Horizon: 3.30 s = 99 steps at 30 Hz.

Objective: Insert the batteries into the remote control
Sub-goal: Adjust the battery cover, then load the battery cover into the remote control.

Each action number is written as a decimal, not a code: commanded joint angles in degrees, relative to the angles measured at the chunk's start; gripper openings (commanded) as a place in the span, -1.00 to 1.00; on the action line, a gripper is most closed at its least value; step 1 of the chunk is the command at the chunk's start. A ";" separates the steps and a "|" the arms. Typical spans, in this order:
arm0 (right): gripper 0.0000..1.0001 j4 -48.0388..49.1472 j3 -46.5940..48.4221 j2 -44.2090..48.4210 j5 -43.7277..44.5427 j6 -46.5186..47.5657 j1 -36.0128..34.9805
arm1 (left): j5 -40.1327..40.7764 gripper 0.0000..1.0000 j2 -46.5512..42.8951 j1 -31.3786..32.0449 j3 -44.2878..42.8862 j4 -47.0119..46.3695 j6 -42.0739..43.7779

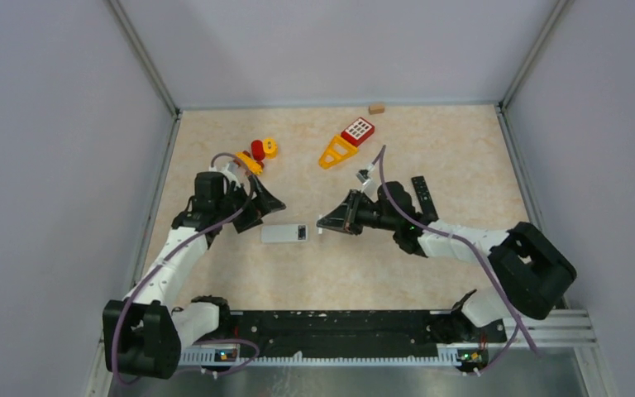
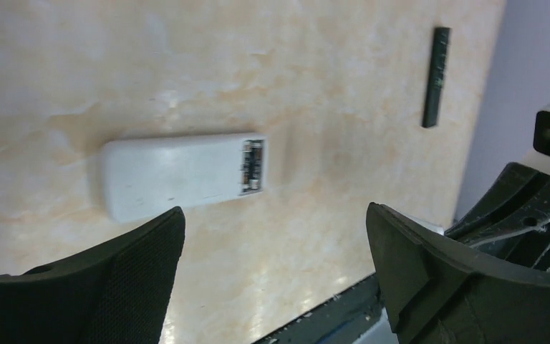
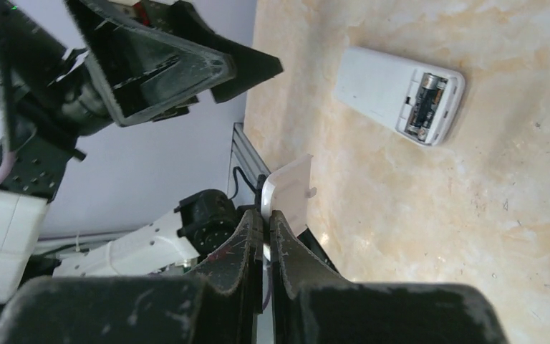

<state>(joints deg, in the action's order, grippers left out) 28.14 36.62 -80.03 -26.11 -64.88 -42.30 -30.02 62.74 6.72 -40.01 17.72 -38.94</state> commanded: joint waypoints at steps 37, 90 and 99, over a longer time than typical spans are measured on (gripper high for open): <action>-1.00 28.78 8.38 -32.49 -6.50 -9.03 -1.85 | 14.99 0.40 -0.45 -3.21 11.96 -1.29 2.29; -1.00 36.45 11.31 -44.34 -7.83 -13.77 1.34 | 15.44 0.14 4.98 -3.29 11.85 -2.35 3.37; -1.00 34.09 9.90 -43.20 -7.11 -13.33 1.84 | 15.61 0.12 5.18 -3.29 11.72 -2.25 3.40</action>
<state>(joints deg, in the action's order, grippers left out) 64.29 46.30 -123.35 -34.30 -79.75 -41.21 -14.98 67.18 3.77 -27.62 16.29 -36.21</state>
